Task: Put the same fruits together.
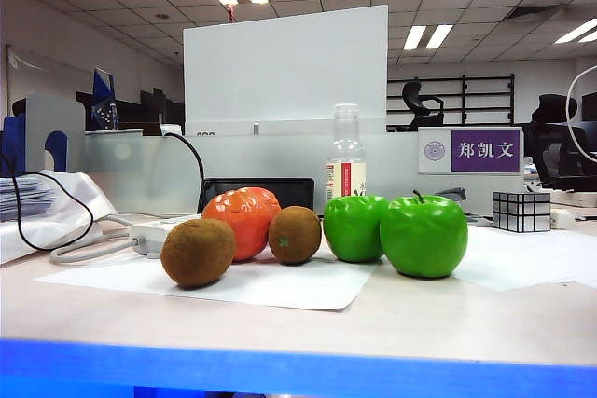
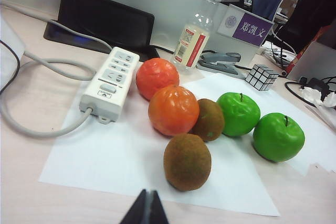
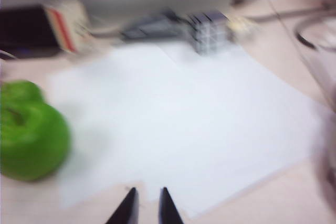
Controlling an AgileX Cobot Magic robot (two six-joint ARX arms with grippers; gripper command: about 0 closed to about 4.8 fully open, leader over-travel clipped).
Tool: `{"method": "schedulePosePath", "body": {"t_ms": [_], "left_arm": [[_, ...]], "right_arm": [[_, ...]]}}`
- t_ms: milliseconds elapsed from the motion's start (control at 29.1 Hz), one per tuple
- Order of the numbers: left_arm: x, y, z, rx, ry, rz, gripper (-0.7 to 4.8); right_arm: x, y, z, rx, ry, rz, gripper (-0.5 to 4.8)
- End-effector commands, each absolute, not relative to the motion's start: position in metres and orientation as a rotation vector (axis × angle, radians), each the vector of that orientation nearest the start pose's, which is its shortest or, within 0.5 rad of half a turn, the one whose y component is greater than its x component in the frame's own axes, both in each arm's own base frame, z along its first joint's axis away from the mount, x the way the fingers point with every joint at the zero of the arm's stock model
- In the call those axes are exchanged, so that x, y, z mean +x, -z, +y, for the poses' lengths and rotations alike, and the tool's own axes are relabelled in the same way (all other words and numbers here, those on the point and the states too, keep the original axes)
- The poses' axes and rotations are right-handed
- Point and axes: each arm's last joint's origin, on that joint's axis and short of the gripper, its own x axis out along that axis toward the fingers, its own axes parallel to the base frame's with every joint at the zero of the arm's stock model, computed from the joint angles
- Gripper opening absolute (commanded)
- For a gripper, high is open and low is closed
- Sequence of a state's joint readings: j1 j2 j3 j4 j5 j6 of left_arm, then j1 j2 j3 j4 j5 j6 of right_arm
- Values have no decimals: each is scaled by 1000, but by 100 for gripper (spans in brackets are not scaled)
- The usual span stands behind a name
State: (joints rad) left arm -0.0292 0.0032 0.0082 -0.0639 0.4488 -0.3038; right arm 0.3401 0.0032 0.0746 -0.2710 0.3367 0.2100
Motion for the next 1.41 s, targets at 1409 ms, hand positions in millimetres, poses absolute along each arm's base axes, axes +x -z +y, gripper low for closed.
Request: {"method": "schedulePosePath", "body": {"t_ms": [1409], "left_arm": [[97,-162,-5,74,15,34,-4]], "right_arm": [[92,-152,6,156,190,192,63]]}}
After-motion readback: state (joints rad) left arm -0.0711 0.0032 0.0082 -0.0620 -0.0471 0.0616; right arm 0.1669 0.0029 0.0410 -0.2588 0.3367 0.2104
